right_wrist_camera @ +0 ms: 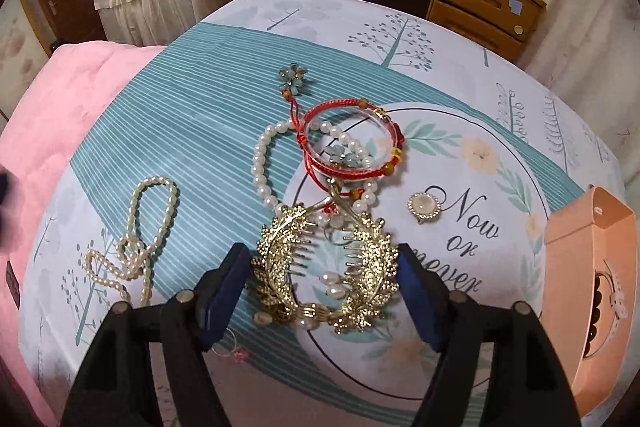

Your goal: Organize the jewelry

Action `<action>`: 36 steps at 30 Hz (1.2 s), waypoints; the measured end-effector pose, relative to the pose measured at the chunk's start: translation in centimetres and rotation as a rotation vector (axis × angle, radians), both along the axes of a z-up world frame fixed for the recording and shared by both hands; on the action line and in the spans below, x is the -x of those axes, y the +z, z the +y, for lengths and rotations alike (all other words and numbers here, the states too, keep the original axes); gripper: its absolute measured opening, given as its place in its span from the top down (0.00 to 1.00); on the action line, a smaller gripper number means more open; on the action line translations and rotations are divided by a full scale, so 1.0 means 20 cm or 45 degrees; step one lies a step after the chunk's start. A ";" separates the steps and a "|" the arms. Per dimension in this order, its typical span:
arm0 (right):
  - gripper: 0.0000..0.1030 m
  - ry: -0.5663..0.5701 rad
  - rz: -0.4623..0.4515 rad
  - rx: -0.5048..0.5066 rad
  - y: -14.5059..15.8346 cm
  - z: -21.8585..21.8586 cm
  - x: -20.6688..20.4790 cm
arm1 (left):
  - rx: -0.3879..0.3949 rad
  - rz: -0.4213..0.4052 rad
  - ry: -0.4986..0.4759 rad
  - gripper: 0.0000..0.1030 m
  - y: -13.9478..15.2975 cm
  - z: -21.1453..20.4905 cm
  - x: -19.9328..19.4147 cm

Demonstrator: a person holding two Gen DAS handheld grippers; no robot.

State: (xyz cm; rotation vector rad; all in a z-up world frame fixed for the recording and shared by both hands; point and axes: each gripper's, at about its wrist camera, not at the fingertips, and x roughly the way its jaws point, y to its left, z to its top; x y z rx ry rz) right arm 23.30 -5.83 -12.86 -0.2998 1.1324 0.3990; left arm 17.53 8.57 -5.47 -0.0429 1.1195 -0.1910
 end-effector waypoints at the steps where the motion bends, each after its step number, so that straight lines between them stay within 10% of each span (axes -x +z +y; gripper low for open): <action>1: 0.29 -0.001 -0.002 0.004 0.00 0.00 0.00 | -0.007 0.028 0.005 0.85 -0.04 0.00 -0.01; 8: 0.29 -0.005 0.008 0.003 0.00 -0.04 0.01 | -0.003 0.194 0.006 0.71 -0.26 -0.01 -0.09; 11: 0.29 -0.016 0.002 0.007 0.01 -0.06 0.01 | 0.001 0.205 -0.004 0.43 -0.29 -0.02 -0.11; 15: 0.29 -0.018 0.006 0.003 0.01 -0.08 0.02 | -0.025 0.226 -0.007 0.41 -0.32 -0.04 -0.14; 19: 0.29 -0.015 0.009 0.002 0.01 -0.10 0.03 | -0.110 0.172 0.009 0.49 -0.33 -0.08 -0.14; 24: 0.29 -0.018 0.011 -0.007 0.01 -0.12 0.04 | -0.134 0.116 0.008 0.87 -0.31 -0.09 -0.10; 35: 0.29 -0.059 0.048 -0.116 0.05 -0.25 0.07 | -0.055 0.141 0.009 0.97 -0.26 -0.08 -0.06; 36: 0.45 -0.063 0.040 -0.120 0.06 -0.26 0.08 | -0.049 0.136 0.002 0.97 -0.25 -0.09 -0.06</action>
